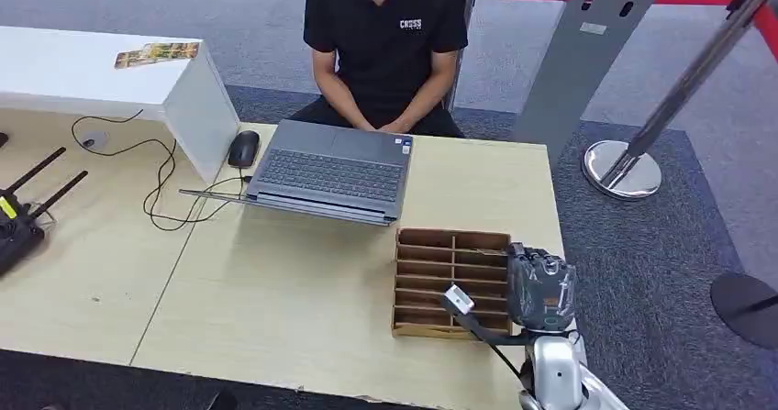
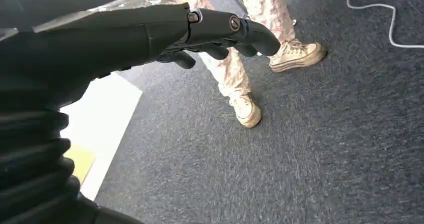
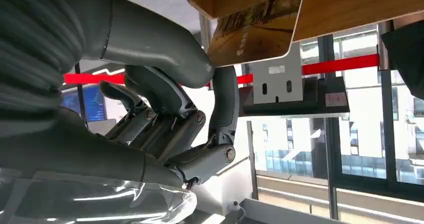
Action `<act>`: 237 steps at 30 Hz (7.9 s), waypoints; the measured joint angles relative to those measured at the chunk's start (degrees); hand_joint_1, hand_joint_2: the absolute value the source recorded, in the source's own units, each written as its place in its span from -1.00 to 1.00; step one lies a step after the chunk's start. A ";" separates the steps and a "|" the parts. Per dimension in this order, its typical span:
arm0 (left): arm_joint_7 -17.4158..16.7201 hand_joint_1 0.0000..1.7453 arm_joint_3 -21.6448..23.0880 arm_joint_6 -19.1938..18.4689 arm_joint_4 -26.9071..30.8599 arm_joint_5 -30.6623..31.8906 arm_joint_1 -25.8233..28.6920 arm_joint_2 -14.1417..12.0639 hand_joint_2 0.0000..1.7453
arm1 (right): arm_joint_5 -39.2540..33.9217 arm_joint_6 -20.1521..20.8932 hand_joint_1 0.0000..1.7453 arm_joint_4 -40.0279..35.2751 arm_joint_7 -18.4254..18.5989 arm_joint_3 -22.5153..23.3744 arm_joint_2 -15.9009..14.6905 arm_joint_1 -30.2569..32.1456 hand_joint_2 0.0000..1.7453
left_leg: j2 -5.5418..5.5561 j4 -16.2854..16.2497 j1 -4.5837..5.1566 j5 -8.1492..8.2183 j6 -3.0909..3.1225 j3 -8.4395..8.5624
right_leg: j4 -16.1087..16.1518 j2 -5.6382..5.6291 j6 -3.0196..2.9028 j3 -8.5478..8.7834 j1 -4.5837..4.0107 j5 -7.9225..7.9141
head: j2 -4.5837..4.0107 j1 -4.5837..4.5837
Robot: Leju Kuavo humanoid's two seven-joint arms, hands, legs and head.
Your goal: Pass the card to the sensor for recognition and then transmit it.
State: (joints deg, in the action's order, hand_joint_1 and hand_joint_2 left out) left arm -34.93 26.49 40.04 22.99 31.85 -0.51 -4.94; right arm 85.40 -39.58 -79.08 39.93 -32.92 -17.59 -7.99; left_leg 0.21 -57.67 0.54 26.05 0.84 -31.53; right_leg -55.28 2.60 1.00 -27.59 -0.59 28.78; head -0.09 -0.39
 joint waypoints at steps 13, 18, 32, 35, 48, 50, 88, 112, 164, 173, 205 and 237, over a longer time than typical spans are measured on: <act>-2.87 -1.00 -2.93 0.00 0.02 3.39 0.53 0.37 -1.00 | 2.10 -0.37 1.00 -10.52 -0.46 6.32 -0.90 7.00 1.00 | 0.02 -0.01 0.01 0.03 0.02 -0.03 | 0.02 0.00 0.01 -0.04 0.01 0.01 | 0.00 0.00; -4.61 -1.00 -5.66 0.00 0.09 5.70 1.12 1.14 -1.00 | 2.10 -0.50 1.00 -21.17 -12.62 14.64 0.61 14.35 1.00 | 0.02 0.00 0.01 0.05 0.02 -0.04 | 0.02 0.00 -0.02 -0.05 0.01 0.07 | 0.00 0.02; -4.20 -1.00 -11.30 0.00 0.09 8.35 1.13 2.91 -1.00 | 2.10 -0.44 -1.00 -33.75 -16.02 27.85 7.13 21.51 1.00 | -0.01 0.00 0.00 0.06 0.01 -0.03 | 0.01 0.00 -0.02 -0.03 0.00 0.08 | 0.00 0.00; -3.56 -1.00 -11.89 0.00 0.09 8.28 1.05 3.04 -1.00 | 2.10 -0.44 -1.00 -33.68 -16.04 27.72 7.43 21.17 1.00 | -0.01 0.00 0.00 0.06 0.01 -0.03 | 0.01 0.00 -0.02 -0.03 0.00 0.08 | 0.00 0.00; -2.54 -1.00 -12.44 0.00 0.07 7.71 0.67 3.30 -1.00 | 2.10 -0.42 -1.00 -31.47 -14.77 25.07 7.78 18.17 1.00 | 0.02 0.01 0.00 0.06 0.01 -0.05 | 0.00 0.00 -0.04 -0.03 -0.01 0.11 | 0.00 0.00; -2.38 -1.00 -12.46 0.00 0.07 7.65 0.64 3.32 -1.00 | 2.10 -0.39 -1.00 -30.90 -13.72 24.13 7.58 17.55 1.00 | 0.01 0.01 0.00 0.07 0.00 -0.05 | 0.00 0.00 -0.05 -0.03 -0.01 0.11 | 0.00 0.02; -0.11 -1.00 -9.62 0.00 -0.22 4.57 0.11 3.10 -1.00 | 1.81 -0.35 -1.00 -7.78 -0.07 -2.93 4.26 3.47 1.00 | 0.07 0.02 -0.01 0.09 -0.03 -0.08 | -0.01 0.04 -0.09 -0.05 -0.02 0.17 | 0.00 0.00; -0.04 -1.00 -7.37 0.00 -0.42 3.02 0.12 2.69 -1.00 | 2.01 -0.37 -1.00 -5.55 0.04 0.13 4.44 3.07 1.00 | 0.05 0.02 -0.01 0.09 -0.03 -0.06 | -0.01 0.03 -0.09 -0.06 -0.02 0.17 | 0.00 0.00; -1.05 -1.00 -4.50 0.00 -0.42 1.88 0.15 1.86 -1.00 | 2.10 -0.42 -1.00 -3.72 0.04 9.55 5.79 5.33 1.00 | 0.05 0.01 0.00 0.09 -0.03 -0.06 | -0.01 0.03 -0.09 -0.05 -0.02 0.16 | 0.00 0.00; -1.05 -1.00 -4.44 0.00 -0.42 1.57 0.14 1.84 -1.00 | 2.12 -0.42 -1.00 -3.89 0.02 9.49 6.16 5.22 1.00 | 0.05 0.01 0.00 0.09 -0.03 -0.07 | -0.01 0.03 -0.09 -0.04 -0.02 0.17 | 0.00 0.00; -1.53 -1.00 -3.30 0.00 -0.42 1.11 0.14 1.81 -1.00 | 2.12 -0.42 -1.00 -9.25 0.02 7.72 7.85 4.52 1.00 | 0.05 0.02 -0.01 0.09 -0.03 -0.06 | -0.01 0.03 -0.09 -0.05 -0.02 0.17 | 0.00 0.02; -1.31 -1.00 -3.15 0.00 -0.42 1.14 0.14 1.81 -1.00 | 2.10 -0.42 -1.00 -7.50 0.02 7.63 7.85 4.41 1.00 | 0.05 0.01 -0.01 0.09 -0.03 -0.06 | -0.01 0.03 -0.09 -0.05 -0.02 0.17 | 0.00 0.00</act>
State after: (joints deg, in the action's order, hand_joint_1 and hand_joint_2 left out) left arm -36.24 23.34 40.04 22.58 32.98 -0.36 -3.13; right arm 87.49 -40.00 -86.58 39.95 -25.29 -9.75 -3.58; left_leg 0.26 -57.65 0.54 26.14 0.81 -31.60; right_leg -55.29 2.63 0.91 -27.64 -0.60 28.94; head -0.09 -0.39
